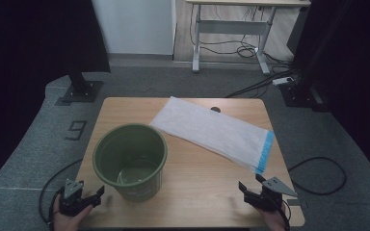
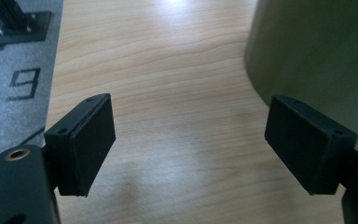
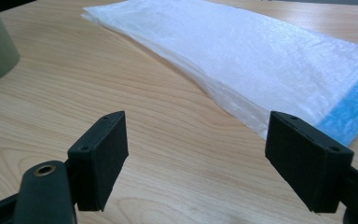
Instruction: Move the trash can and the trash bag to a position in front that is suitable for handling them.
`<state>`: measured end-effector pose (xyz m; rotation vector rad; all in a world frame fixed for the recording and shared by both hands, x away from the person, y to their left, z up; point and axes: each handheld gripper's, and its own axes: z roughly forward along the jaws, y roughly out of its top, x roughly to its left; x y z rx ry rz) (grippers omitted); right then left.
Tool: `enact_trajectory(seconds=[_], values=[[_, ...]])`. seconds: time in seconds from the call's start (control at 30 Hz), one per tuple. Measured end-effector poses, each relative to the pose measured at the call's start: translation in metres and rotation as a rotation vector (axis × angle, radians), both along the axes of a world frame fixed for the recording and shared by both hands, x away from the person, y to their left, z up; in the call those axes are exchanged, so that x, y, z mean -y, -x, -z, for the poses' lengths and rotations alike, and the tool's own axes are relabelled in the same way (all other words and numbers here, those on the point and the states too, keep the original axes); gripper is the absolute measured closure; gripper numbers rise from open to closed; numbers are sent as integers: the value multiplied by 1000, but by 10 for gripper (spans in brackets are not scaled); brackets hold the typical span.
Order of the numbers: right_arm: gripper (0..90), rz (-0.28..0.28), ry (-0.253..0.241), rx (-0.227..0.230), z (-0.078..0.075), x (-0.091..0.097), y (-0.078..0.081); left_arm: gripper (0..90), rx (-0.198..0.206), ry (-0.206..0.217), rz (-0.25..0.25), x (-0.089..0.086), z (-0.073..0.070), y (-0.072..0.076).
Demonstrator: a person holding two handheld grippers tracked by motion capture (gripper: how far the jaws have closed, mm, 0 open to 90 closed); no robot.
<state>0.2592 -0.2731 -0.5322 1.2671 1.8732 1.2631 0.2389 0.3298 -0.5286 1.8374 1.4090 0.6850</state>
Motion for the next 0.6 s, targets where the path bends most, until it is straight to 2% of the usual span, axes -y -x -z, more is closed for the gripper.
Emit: enact_trajectory(seconds=[0.07,0.1,0.13,0.27,0.3,0.33,0.37,0.43,0.47,0.57,0.6], values=[[205,-8,-6,2,2,2,2,152,8,9,14,0,-3,1],[206,-7,-2,1,2,2,3,151,10,42,47,-2,-5,2],[207,-5,6,8,1,2,3,145,10,42,47,-2,-5,2],[215,17,7,9,2,6,5,130,16,66,151,-5,-13,7],[218,22,2,6,2,7,6,131,16,66,151,-5,-13,7],[218,22,2,6,2,7,6,131,28,61,191,-4,-16,10],[226,27,-20,-1,2,10,7,131,50,58,251,-1,-24,14],[230,26,-26,-1,2,11,9,130,68,61,298,4,-32,16],[230,26,-26,-1,2,11,9,130,68,61,298,4,-32,16],[230,24,-12,0,2,13,11,129,67,58,371,15,-36,14],[231,20,-6,1,2,13,12,126,59,44,392,22,-36,11]])
